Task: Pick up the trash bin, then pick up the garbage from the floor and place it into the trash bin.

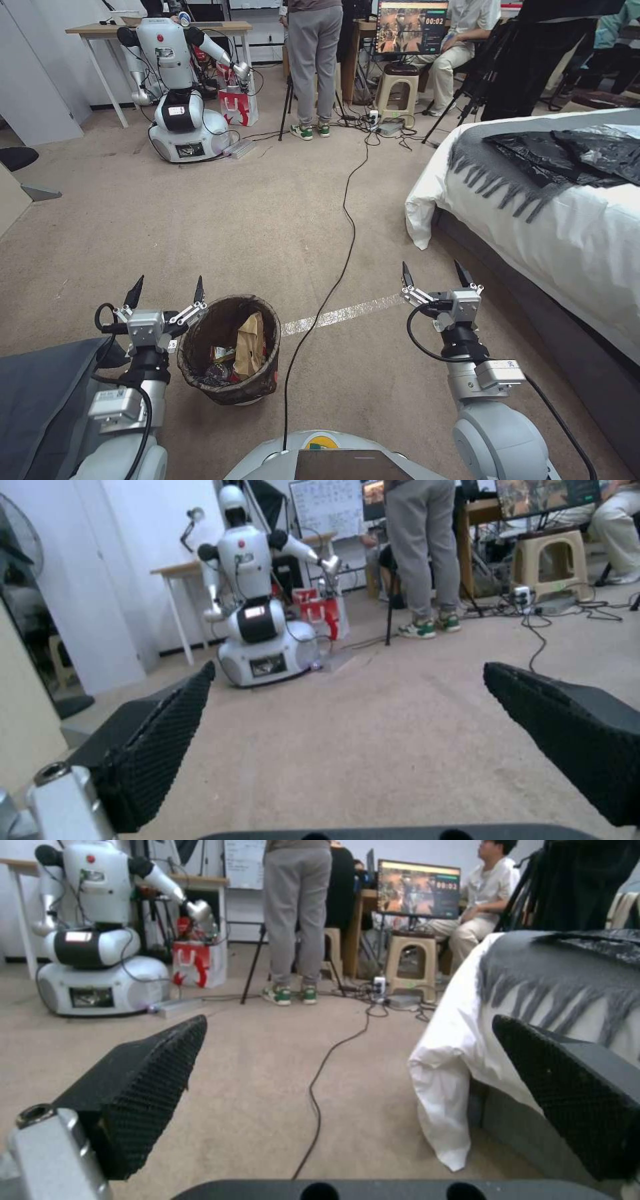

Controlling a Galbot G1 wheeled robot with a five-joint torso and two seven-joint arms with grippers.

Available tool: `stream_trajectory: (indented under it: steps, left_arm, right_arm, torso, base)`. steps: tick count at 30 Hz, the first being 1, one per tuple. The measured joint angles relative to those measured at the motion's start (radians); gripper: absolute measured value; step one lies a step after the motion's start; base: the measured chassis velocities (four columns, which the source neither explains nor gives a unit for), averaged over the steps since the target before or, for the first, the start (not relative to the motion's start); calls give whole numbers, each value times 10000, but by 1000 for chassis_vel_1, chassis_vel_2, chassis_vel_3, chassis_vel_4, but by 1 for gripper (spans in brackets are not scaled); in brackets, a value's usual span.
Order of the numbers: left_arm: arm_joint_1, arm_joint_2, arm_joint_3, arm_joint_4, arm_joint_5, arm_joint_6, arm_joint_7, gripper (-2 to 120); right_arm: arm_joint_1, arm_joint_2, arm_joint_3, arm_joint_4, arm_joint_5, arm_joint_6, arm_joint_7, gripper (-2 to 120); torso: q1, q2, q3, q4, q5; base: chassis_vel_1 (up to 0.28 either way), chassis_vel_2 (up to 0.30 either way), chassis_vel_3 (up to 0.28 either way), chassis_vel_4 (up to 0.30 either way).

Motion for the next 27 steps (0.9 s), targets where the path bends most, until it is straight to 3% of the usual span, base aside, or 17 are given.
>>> stream_trajectory:
  steps: [6, 27]
  left_arm:
    - [391, -98, 72, 56, 346, -648, -196, 100]
    - [418, -95, 76, 83, 311, -562, -294, 100]
  right_arm:
    - [-93, 30, -12, 66, -2, 113, -91, 100]
    - [-94, 36, 7, 122, -150, 134, -32, 100]
  torso:
    - [0, 0, 0, -1, 0]
    - [0, 0, 0, -1, 0]
  base:
    - [0, 0, 0, 0]
    - [0, 0, 0, 0]
